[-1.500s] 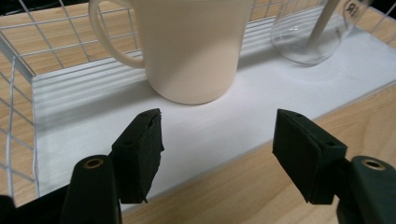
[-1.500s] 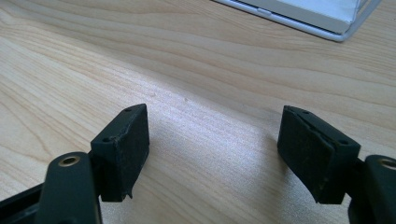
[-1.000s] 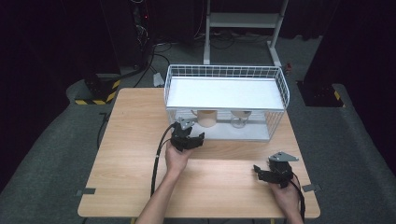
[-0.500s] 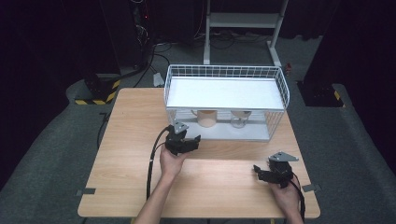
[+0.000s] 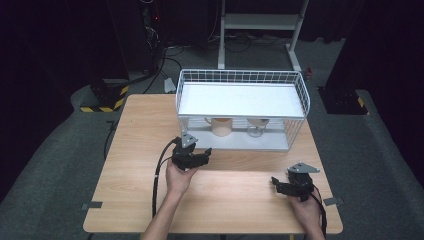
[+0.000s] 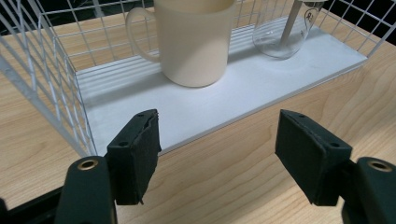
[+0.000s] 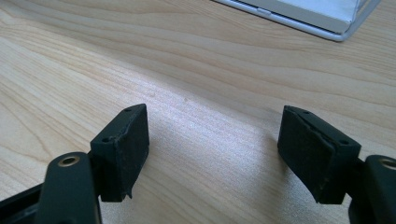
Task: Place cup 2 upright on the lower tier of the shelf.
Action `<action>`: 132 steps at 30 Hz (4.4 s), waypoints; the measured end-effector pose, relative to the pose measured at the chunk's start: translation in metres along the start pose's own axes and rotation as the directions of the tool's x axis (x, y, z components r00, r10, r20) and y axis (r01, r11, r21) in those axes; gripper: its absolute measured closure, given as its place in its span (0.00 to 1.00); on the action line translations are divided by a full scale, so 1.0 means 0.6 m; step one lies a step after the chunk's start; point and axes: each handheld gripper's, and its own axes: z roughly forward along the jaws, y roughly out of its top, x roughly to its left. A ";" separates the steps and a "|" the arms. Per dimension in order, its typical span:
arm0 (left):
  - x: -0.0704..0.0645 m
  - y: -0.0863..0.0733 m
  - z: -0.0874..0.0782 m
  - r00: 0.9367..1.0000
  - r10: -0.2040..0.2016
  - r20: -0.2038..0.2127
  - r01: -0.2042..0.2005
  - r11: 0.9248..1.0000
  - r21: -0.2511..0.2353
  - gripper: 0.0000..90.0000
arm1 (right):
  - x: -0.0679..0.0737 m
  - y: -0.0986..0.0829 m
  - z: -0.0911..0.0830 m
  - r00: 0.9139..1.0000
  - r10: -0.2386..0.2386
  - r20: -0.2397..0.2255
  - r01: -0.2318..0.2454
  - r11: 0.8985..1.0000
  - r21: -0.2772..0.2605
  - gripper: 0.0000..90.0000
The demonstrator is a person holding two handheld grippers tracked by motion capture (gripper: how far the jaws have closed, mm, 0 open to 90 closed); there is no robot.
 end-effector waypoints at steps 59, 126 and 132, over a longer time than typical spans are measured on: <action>0.016 -0.091 -0.067 0.998 -0.044 -0.040 0.045 0.998 0.036 0.34 | 0.000 0.000 0.000 1.000 -0.002 0.001 0.002 1.000 -0.002 0.28; 0.066 -0.186 -0.030 0.974 -0.067 -0.216 0.097 0.987 0.130 0.30 | 0.000 0.000 0.000 1.000 0.000 0.000 0.000 1.000 0.000 0.28; 0.067 -0.186 -0.030 0.974 -0.072 -0.216 0.101 0.986 0.130 0.29 | 0.000 0.000 0.000 1.000 0.000 0.000 0.000 1.000 0.000 0.28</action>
